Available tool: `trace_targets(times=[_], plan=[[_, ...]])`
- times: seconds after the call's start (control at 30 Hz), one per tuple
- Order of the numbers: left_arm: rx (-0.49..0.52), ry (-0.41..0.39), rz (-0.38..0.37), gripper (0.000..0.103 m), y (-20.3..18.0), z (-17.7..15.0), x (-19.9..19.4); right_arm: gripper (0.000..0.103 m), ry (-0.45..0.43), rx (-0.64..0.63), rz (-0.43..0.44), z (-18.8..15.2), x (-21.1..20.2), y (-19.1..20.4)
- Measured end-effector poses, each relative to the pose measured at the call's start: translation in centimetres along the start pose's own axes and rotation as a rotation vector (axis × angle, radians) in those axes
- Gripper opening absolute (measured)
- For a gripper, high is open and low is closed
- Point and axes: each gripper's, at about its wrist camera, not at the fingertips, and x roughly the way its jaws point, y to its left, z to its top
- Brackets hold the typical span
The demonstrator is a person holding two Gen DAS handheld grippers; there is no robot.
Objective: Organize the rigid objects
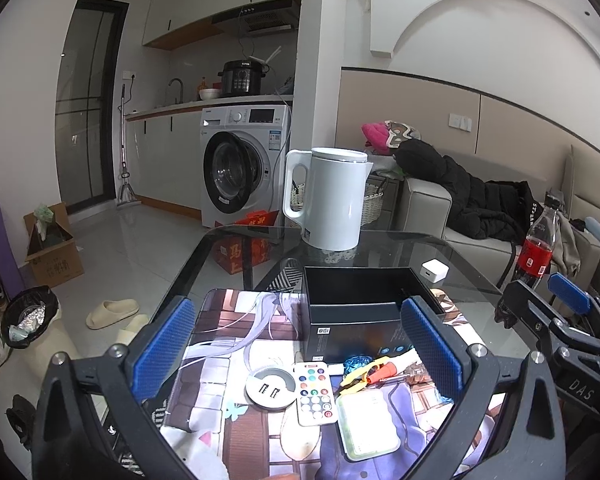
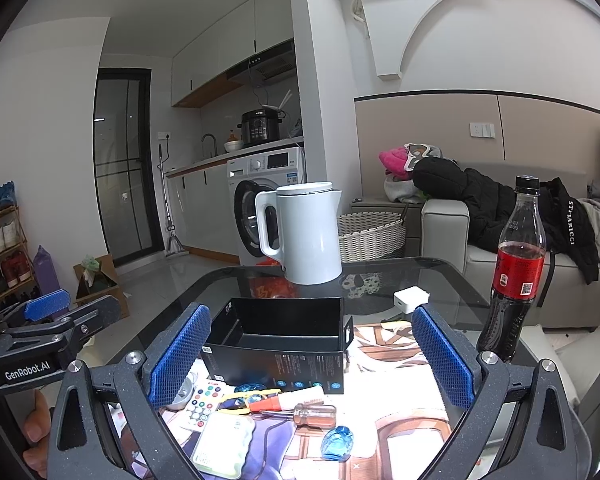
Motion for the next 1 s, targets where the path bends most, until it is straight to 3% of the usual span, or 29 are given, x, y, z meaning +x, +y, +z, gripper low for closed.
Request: trace_targets(times=[0.17, 0.37, 0.57, 0.67, 1.0], plan=[[0.007, 0.018, 0.005, 0.103, -0.3, 0.3, 0.4, 0.102, 0.002, -0.01, -0.001, 0.1, 0.3, 0.4], [-0.011, 0.134, 0.039, 0.103, 0.3, 1.6, 2.6, 0.102, 0.057, -0.024, -0.003, 2.0, 1.8, -0.8], [-0.025, 0.236, 0.011, 0.103, 1.8, 2.8, 4.9, 0.102, 0.208, -0.055, 0.012, 3.7, 5.1, -1.8], [-0.007, 0.303, 0.01, 0.103, 2.1, 2.9, 6.3, 0.102, 0.259, -0.131, 0.006, 4.0, 6.7, -1.4], [0.112, 0.524, 0.027, 0.101, 1.3, 0.1, 11.5, 0.1, 0.552, -0.171, 0.022, 0.2, 12.7, -1.9]])
